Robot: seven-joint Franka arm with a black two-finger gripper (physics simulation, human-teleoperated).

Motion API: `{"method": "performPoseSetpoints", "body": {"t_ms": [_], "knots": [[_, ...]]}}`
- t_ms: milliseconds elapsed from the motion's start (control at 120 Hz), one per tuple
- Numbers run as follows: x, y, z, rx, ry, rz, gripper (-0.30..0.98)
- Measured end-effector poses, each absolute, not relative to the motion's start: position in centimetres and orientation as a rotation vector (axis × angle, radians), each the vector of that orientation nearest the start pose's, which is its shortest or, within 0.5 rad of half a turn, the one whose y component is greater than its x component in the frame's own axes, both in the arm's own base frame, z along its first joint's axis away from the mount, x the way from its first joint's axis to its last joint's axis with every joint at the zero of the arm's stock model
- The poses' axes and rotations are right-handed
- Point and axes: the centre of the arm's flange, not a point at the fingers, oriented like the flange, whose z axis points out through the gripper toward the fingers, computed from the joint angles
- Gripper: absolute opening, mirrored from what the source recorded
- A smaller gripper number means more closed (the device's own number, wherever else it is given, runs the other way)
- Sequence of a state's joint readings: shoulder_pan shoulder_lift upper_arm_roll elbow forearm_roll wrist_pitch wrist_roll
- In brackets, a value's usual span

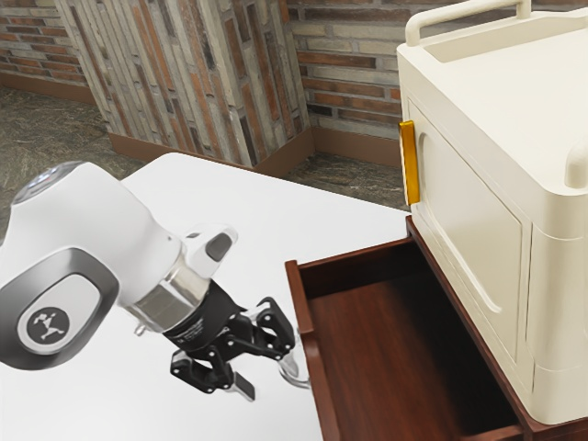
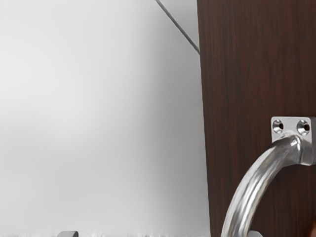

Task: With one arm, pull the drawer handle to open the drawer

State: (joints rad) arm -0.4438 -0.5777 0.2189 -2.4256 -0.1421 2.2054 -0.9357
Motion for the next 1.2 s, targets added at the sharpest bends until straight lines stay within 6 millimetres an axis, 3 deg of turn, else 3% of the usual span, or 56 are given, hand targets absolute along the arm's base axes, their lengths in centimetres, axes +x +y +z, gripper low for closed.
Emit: {"method": "performPoseSetpoints", "body": {"t_ms": [783,1200], "knots": [[38.9,-7.0,54.4,-3.259,-1.335,-0.232,0.4],[38.7,-5.9,55.1,-3.288,-1.356,-0.254,0.52]]}}
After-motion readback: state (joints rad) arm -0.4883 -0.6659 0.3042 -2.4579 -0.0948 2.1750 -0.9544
